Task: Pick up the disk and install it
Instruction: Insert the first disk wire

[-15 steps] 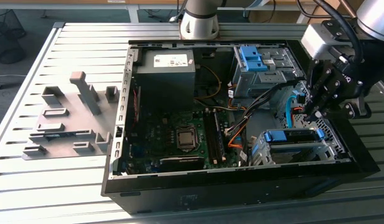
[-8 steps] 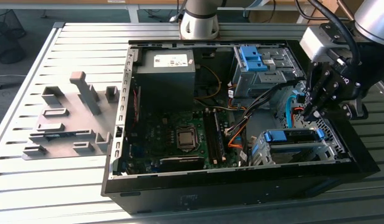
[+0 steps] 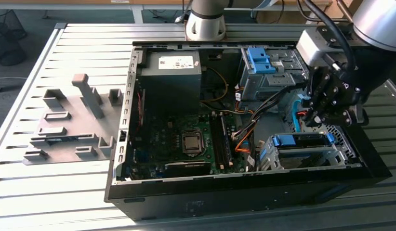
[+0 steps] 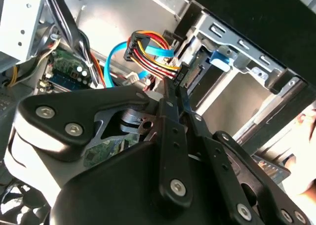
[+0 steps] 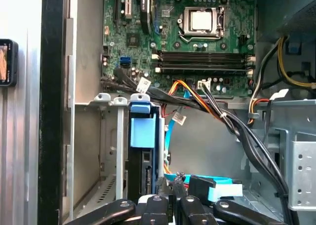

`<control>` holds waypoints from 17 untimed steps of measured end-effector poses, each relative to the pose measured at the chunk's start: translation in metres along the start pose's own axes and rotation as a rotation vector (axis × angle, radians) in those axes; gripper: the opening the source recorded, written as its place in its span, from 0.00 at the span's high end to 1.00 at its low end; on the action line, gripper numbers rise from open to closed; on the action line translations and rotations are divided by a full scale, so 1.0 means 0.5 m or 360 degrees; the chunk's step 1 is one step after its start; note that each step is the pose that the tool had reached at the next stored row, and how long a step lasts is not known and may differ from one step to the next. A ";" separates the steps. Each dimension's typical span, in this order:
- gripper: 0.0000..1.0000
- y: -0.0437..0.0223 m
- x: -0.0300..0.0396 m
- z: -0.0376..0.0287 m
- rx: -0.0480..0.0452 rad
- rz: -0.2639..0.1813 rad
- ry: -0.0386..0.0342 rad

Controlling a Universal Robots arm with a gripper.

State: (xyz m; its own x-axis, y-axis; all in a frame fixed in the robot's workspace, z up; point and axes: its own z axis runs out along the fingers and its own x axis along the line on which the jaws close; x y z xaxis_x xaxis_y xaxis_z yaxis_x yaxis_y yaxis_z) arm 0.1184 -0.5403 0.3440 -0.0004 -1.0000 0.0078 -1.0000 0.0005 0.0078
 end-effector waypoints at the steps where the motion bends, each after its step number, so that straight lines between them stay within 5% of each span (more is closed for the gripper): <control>1: 0.84 0.001 0.002 0.000 0.0011 0.0000 0.0000; 5: 0.84 0.007 0.009 0.003 0.0055 -0.0001 0.0000; 10: 0.84 0.020 0.019 0.012 0.0070 -0.0003 -0.0001; 14: 0.84 0.024 0.022 0.013 0.0117 -0.0005 -0.0001; 17: 0.84 0.030 0.023 0.013 0.0127 -0.0005 -0.0001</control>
State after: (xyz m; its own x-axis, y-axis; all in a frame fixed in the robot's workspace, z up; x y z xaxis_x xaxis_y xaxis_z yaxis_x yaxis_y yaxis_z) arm 0.1035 -0.5519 0.3376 0.0030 -1.0000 0.0074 -0.9974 -0.0035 -0.0716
